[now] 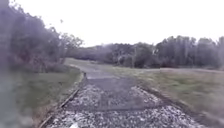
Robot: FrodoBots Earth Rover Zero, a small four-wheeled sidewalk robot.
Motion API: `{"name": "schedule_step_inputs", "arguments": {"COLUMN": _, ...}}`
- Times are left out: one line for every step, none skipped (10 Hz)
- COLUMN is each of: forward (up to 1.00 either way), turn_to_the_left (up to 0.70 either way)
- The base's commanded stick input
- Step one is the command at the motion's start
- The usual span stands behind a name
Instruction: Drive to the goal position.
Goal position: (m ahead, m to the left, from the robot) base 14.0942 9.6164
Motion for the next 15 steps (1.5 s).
{"name": "schedule_step_inputs", "arguments": {"forward": 0.70, "turn_to_the_left": 0.00}}
{"name": "schedule_step_inputs", "arguments": {"forward": 0.70, "turn_to_the_left": 0.00}}
{"name": "schedule_step_inputs", "arguments": {"forward": 0.70, "turn_to_the_left": 0.00}}
{"name": "schedule_step_inputs", "arguments": {"forward": 0.70, "turn_to_the_left": 0.00}}
{"name": "schedule_step_inputs", "arguments": {"forward": 0.70, "turn_to_the_left": 0.00}}
{"name": "schedule_step_inputs", "arguments": {"forward": 0.70, "turn_to_the_left": 0.00}}
{"name": "schedule_step_inputs", "arguments": {"forward": 0.70, "turn_to_the_left": 0.00}}
{"name": "schedule_step_inputs", "arguments": {"forward": 0.70, "turn_to_the_left": 0.00}}
{"name": "schedule_step_inputs", "arguments": {"forward": 0.70, "turn_to_the_left": 0.00}}
{"name": "schedule_step_inputs", "arguments": {"forward": 0.70, "turn_to_the_left": 0.00}}
{"name": "schedule_step_inputs", "arguments": {"forward": 0.70, "turn_to_the_left": 0.00}}
{"name": "schedule_step_inputs", "arguments": {"forward": 0.70, "turn_to_the_left": 0.00}}
{"name": "schedule_step_inputs", "arguments": {"forward": 0.70, "turn_to_the_left": 0.00}}
{"name": "schedule_step_inputs", "arguments": {"forward": 0.70, "turn_to_the_left": 0.00}}
{"name": "schedule_step_inputs", "arguments": {"forward": 0.70, "turn_to_the_left": 0.00}}
